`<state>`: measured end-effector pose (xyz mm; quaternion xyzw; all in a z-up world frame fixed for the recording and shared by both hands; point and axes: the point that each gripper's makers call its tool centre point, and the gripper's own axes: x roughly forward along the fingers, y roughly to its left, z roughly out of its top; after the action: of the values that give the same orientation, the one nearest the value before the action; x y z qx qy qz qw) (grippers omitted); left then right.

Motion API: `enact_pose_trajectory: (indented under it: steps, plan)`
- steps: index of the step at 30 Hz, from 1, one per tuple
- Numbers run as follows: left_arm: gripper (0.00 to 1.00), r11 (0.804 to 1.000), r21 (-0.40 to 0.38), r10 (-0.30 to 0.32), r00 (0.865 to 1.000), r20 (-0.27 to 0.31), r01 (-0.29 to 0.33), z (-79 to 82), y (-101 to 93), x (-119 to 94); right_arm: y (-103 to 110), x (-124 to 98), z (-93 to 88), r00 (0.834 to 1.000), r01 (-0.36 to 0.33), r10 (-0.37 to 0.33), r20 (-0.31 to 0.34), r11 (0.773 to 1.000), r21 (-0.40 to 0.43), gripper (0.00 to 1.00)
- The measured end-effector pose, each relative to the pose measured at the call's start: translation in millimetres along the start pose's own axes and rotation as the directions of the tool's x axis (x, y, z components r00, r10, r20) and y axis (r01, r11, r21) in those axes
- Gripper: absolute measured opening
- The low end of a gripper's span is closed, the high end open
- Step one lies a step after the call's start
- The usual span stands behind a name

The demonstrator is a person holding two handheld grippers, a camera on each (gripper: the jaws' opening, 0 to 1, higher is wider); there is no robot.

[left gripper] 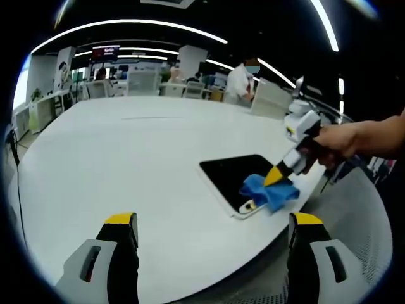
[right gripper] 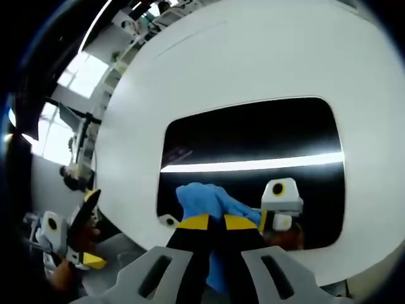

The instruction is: Wipe the mirror surface with the cleaning cloth until all visible marks leave the cleaned area.

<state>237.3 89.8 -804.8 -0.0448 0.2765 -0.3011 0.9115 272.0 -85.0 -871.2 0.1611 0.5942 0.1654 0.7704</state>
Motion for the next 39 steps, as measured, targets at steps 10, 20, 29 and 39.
enact_pose_trajectory:
  steps: [10,20,29,39]
  plan:
    - [0.99,1.0,-0.004,0.001,1.0,0.006,-0.001,1.1,-0.3,0,15,5,-1.6,1.0,-0.006,0.006,-0.016,1.0,0.0,0.02]
    - [0.99,1.0,-0.004,0.001,1.0,0.007,-0.001,1.3,-0.3,0,27,11,-0.9,1.0,-0.015,0.016,-0.011,1.0,0.014,0.03]
    - [0.99,1.0,-0.01,0.001,1.0,0.008,-0.001,1.2,-0.5,0,39,16,0.3,0.999,-0.027,0.027,-0.021,1.0,0.009,0.03]
    - [0.99,1.0,-0.01,0.004,1.0,0.004,-0.004,0.3,0.3,0,53,24,0.7,0.999,0.0,-0.002,-0.046,0.999,-0.047,0.02]
